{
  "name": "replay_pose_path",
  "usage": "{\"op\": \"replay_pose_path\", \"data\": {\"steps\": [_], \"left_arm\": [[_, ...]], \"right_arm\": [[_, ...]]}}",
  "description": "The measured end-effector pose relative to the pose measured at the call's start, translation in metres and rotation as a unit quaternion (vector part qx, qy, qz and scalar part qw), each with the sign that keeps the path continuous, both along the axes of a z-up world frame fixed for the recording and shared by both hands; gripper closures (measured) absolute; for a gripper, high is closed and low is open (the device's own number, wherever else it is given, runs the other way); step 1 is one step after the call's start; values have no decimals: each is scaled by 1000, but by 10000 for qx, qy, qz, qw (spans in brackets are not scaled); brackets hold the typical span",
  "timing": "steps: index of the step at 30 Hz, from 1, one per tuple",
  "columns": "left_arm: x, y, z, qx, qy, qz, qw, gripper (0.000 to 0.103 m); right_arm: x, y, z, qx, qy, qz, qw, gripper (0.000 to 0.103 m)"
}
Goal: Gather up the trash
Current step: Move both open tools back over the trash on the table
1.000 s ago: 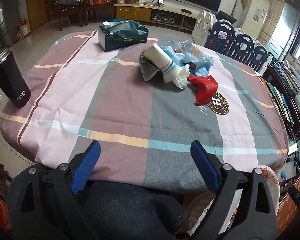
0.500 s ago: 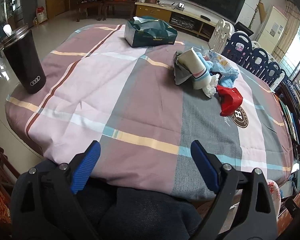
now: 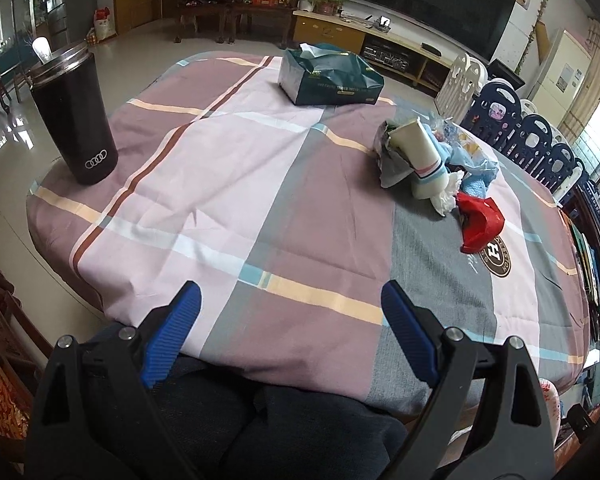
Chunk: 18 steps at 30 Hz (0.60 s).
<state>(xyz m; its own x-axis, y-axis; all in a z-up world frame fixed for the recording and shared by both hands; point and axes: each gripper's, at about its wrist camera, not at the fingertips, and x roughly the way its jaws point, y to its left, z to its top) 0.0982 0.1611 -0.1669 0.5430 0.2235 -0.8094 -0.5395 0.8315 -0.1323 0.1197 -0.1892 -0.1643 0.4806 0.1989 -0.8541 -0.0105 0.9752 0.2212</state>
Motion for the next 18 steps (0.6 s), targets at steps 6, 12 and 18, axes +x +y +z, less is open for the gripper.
{"op": "replay_pose_path", "data": {"steps": [6, 12, 18], "left_arm": [[1, 2, -4, -41, 34, 1, 10000, 12], [-4, 16, -2, -109, -27, 269, 9996, 12], [-10, 30, 3, -96, -74, 562, 9983, 12]], "right_arm": [[2, 9, -2, 20, 23, 71, 10000, 30], [19, 21, 5, 300, -9, 76, 9995, 30], [67, 78, 12, -64, -359, 529, 9979, 30]]}}
